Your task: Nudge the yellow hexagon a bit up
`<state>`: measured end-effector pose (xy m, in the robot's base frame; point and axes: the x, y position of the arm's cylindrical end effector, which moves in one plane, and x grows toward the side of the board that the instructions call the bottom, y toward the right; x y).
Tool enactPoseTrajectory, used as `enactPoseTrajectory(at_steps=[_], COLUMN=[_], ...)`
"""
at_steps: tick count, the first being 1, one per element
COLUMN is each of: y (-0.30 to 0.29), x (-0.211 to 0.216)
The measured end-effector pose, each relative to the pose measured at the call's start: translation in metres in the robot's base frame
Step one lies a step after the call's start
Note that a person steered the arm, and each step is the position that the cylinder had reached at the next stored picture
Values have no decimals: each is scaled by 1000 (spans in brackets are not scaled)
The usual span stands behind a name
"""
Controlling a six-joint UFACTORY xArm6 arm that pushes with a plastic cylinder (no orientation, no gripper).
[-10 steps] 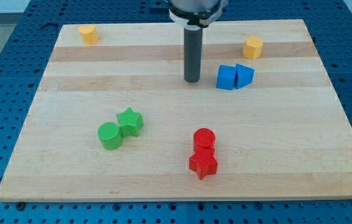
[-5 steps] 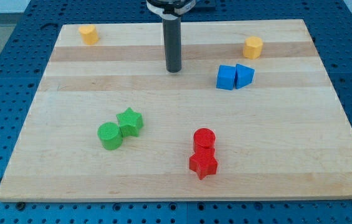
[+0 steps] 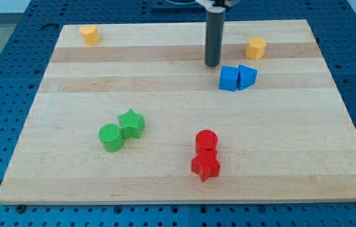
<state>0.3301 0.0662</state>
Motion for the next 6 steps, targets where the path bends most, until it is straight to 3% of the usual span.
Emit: enactPoseTrajectory(at_steps=[6], y=[110], x=[-2])
